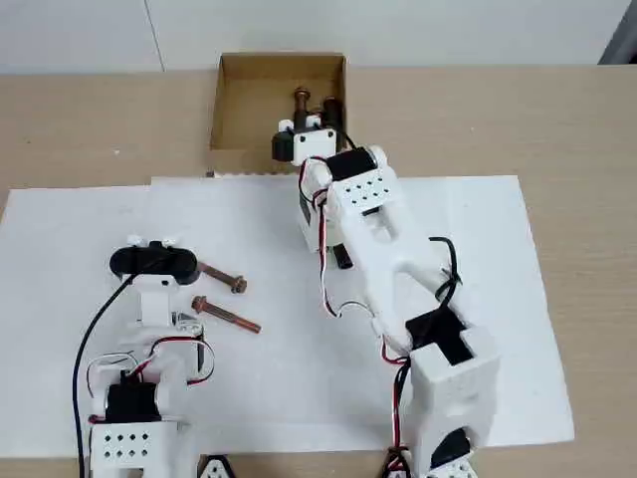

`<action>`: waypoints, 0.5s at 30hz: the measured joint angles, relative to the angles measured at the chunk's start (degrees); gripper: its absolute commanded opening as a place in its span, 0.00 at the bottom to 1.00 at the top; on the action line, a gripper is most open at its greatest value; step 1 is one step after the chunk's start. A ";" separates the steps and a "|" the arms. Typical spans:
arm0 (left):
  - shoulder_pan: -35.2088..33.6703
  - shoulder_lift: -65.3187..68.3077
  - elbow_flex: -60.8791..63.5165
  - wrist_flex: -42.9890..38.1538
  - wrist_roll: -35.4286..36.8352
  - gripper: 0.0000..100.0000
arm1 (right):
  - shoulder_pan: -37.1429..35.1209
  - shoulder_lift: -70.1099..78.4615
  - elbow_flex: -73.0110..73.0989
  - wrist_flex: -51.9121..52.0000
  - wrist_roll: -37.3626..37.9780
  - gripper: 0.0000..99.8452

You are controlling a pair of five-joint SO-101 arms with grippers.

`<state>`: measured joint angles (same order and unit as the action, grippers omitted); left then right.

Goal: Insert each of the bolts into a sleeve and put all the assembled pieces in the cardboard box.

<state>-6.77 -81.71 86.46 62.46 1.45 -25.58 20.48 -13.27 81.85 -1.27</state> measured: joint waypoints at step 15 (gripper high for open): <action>0.00 0.00 0.00 0.00 0.00 0.01 | 0.09 0.62 0.00 1.76 0.00 0.12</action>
<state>-6.77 -81.71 86.46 62.46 1.45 -25.49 21.10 -13.27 83.60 -1.27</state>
